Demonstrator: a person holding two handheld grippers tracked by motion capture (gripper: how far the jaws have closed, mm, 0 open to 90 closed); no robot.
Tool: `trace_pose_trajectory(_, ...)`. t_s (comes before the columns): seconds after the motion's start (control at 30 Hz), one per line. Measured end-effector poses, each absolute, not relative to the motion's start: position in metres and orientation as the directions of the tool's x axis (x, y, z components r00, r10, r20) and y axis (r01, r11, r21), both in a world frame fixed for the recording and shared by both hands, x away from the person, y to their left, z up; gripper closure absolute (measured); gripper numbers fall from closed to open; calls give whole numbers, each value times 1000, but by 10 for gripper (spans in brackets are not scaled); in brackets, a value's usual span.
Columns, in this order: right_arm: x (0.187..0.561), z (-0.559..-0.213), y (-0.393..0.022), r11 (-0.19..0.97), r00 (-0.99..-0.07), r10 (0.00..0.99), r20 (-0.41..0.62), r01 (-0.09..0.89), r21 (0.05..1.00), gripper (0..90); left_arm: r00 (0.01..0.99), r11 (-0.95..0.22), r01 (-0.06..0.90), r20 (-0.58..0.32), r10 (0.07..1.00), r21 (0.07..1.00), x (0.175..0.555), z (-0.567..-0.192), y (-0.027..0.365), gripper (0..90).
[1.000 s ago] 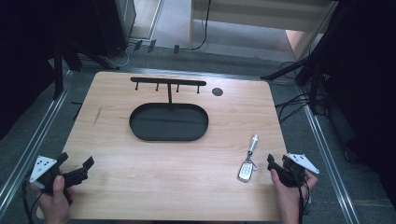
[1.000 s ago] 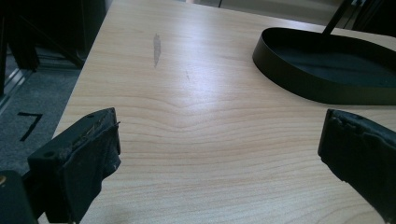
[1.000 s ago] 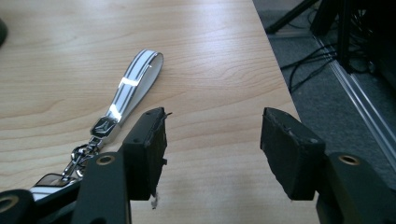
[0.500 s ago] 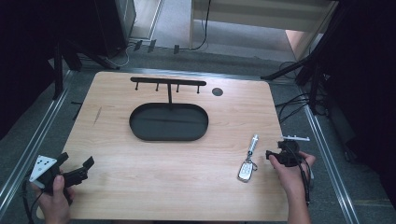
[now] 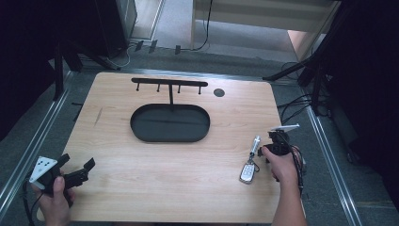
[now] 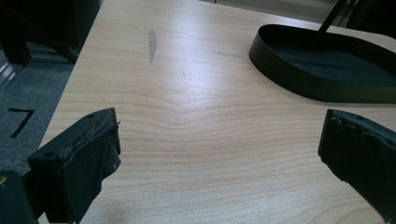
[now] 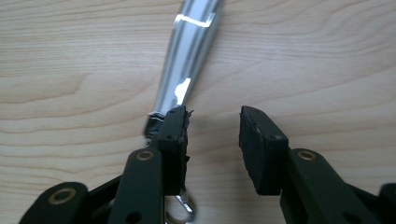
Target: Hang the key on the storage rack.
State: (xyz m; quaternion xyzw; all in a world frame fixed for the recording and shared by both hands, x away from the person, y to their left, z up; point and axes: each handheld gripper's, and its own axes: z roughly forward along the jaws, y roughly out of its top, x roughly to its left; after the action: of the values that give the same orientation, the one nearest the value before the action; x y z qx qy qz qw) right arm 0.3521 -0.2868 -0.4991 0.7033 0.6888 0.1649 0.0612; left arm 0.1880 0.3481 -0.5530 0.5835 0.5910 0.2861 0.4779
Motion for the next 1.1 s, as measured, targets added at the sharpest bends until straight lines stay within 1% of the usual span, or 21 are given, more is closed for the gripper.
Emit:
trace_pose_trajectory(0.1, 355, -501, -279, -46, -2, 987, 161, 954, 295, 663, 139, 156, 417, -232, 963, 896, 188, -553, 348, 0)
trace_pose_trajectory(0.2, 357, -504, -276, -57, 11, 986, 166, 959, 278, 673, 141, 155, 418, -232, 962, 895, 188, -553, 348, 0)
trace_pose_trajectory(0.23, 357, -504, -276, -57, 11, 986, 166, 959, 278, 673, 141, 155, 418, -232, 962, 895, 188, -553, 348, 0)
trace_pose_trajectory(0.33, 359, -506, -275, -78, 17, 974, 226, 962, 262, 673, 141, 155, 421, -234, 962, 894, 189, -553, 348, 0)
trace_pose_trajectory(0.5, 360, -505, -273, -89, 18, 969, 248, 957, 277, 672, 143, 154, 421, -233, 962, 894, 189, -553, 348, 0)
trace_pose_trajectory(0.6, 361, -506, -269, -72, -3, 962, 274, 961, 265, 667, 145, 153, 422, -233, 962, 893, 189, -553, 348, 0)
trace_pose_trajectory(0.8, 363, -507, -262, -50, -26, 963, 268, 961, 273, 669, 146, 152, 422, -233, 962, 894, 189, -553, 348, 0)
trace_pose_trajectory(0.9, 363, -507, -261, -59, -20, 962, 274, 959, 276, 720, 146, 153, 422, -234, 961, 894, 189, -553, 348, 0)
trace_pose_trajectory(1.1, 363, -506, -261, -75, -3, 960, 280, 960, 269, 743, 148, 153, 424, -235, 961, 893, 189, -553, 348, 0)
